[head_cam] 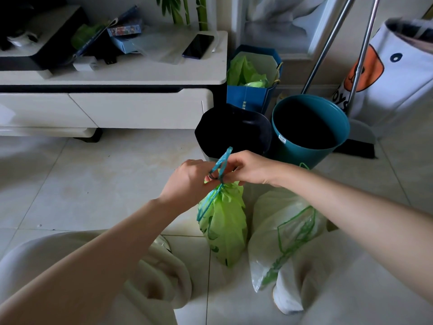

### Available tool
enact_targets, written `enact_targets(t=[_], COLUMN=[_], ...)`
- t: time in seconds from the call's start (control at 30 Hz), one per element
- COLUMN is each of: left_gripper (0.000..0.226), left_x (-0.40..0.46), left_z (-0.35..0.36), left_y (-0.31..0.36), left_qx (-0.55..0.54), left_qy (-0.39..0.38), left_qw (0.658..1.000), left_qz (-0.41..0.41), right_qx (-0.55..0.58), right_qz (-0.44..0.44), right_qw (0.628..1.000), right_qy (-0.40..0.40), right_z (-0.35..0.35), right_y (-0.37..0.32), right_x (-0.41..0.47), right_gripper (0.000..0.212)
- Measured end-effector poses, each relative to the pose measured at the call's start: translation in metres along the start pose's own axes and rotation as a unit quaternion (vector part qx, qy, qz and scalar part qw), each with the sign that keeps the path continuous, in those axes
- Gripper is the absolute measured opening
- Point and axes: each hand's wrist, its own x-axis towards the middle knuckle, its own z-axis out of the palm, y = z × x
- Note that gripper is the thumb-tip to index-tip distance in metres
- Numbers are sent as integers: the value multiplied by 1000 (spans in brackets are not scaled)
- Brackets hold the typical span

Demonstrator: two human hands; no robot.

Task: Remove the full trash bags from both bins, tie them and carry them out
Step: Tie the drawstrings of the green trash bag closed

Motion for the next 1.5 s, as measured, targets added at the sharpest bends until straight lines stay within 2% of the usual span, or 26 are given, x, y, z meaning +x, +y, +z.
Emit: enact_targets(t=[0.3, 0.37, 0.43, 0.5, 0.57, 0.63, 0.67, 0.73, 0.8, 0.87, 1.0, 1.1, 1.13, 1.17, 1.23, 1.3, 1.4, 1.5], left_gripper=[10, 9, 9, 9, 7, 6, 5, 5, 11, 9, 18, 25, 29, 32, 34, 33, 33, 34], left_x=[2, 2, 3, 3, 2, 3, 4, 4, 4, 6, 10, 11, 11, 11, 10, 7, 4, -1], left_z=[-5, -6, -6, -6, -6, -5, -5, -4, -5, -8, -22, -36, -40, -44, -49, -52, -51, -43], left_y=[3, 2, 1, 0, -2, -6, -7, -9, -7, -3, 4, 6, 5, 4, 1, -3, -13, -25], left_qx=[-37, -48, -61, -71, -74, -76, -81, -101, -121, -177, -345, -494, -515, -516, -486, -459, -428, -379], left_qy=[7, 3, -1, -6, -10, -21, -30, -48, -45, -16, 24, 7, -3, -14, -20, 0, 30, 20], left_qw=[998, 996, 994, 993, 992, 990, 988, 983, 977, 962, 904, 815, 795, 789, 800, 805, 798, 804], left_qz=[-58, -73, -89, -99, -106, -118, -128, -149, -171, -210, -251, -303, -321, -332, -350, -376, -423, -457], right_qx=[48, -16, -159, -309, -337, -212, -111, 124, 300, 380, 387, 380, 374, 363, 327, 314, 350, 361], right_qz=[-5, -16, -48, -82, -106, -91, -61, 8, 30, 26, 39, 28, 22, 18, 17, 26, 62, 105], right_qw=[996, 997, 979, 926, 886, 900, 919, 951, 939, 920, 920, 925, 927, 932, 944, 947, 927, 915], right_qy=[75, 80, 119, 201, 299, 370, 374, 285, 165, 89, 46, 14, 8, 9, 33, 70, 120, 148], right_z=[0, -8, -21, -35, -47, -58, -62, -64, -60, -55, -48, -49, -49, -50, -50, -48, -48, -47], right_y=[-18, -22, -24, -27, -27, -22, -20, -23, -25, -28, -32, -32, -33, -34, -33, -29, -18, -3], right_x=[-4, -7, -12, -21, -28, -27, -25, -25, -28, -33, -36, -37, -38, -37, -36, -34, -26, -20], right_gripper=[7, 6, 13, 13, 10, 4, 7, 16, 27, 35, 45, 50, 51, 51, 50, 48, 45, 44])
